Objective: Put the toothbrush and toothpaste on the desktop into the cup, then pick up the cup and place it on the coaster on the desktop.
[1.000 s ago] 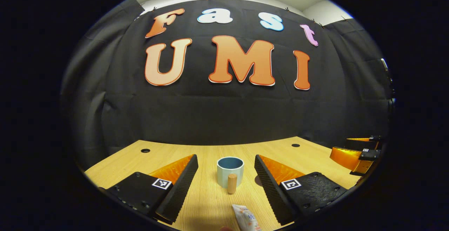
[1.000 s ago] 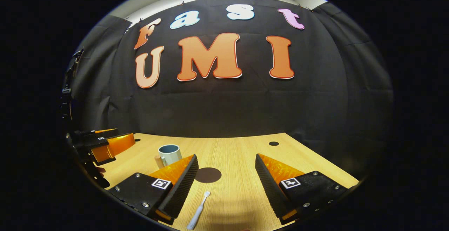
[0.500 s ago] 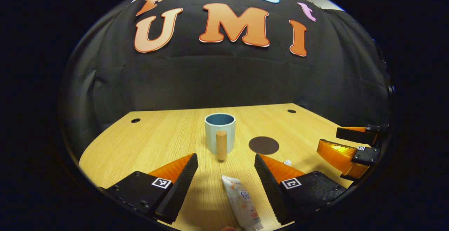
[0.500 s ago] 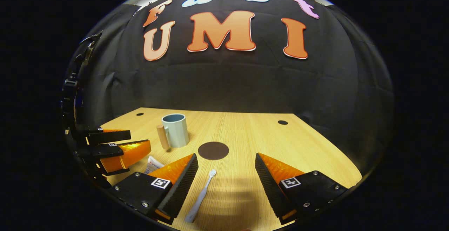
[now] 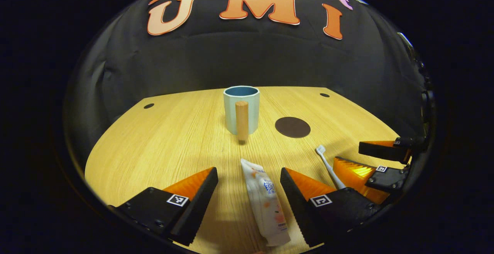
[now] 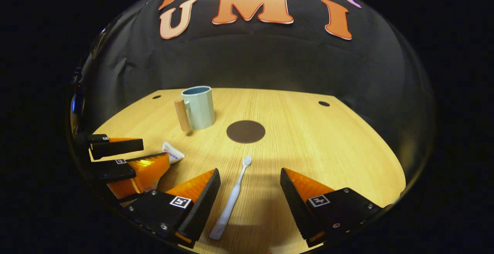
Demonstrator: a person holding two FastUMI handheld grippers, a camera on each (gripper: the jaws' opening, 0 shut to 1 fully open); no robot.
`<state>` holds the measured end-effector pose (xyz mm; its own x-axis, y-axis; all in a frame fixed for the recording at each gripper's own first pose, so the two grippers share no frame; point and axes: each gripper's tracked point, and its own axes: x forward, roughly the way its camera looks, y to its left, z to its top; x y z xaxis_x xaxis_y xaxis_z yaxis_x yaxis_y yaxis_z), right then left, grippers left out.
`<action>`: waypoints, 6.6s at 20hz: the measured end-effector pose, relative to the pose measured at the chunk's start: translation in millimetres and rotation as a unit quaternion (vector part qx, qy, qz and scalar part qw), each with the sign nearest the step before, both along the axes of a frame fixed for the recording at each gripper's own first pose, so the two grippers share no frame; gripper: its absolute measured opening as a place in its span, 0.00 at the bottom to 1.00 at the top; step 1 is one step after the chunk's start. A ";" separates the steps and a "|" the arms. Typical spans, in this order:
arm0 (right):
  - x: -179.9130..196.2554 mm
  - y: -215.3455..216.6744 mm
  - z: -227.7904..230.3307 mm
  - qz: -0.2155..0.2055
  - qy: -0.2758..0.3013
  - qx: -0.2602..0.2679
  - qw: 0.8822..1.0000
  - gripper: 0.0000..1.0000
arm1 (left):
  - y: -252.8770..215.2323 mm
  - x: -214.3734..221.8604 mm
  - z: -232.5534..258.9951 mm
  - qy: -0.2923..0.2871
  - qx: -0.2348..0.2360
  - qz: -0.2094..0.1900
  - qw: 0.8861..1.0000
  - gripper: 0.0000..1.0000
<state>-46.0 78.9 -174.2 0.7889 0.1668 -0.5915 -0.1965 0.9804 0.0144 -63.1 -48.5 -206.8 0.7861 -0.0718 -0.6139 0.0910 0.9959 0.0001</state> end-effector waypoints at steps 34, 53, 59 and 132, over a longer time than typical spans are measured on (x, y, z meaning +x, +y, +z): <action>6.0 28.7 7.3 0.033 0.036 0.080 0.996 0.05 | 5.1 9.2 -23.8 0.052 -0.039 0.029 0.997 0.16; 48.6 24.1 76.6 0.018 -0.054 0.146 0.988 0.05 | -14.5 49.0 64.6 -0.076 -0.091 -0.023 0.993 0.11; 67.2 29.6 108.2 0.029 -0.092 0.158 0.983 0.05 | -6.0 71.4 102.0 -0.120 -0.093 -0.020 0.988 0.10; 240.2 118.2 179.7 0.068 -0.213 0.238 0.945 0.05 | 38.6 202.7 95.3 -0.167 -0.067 -0.119 0.977 0.85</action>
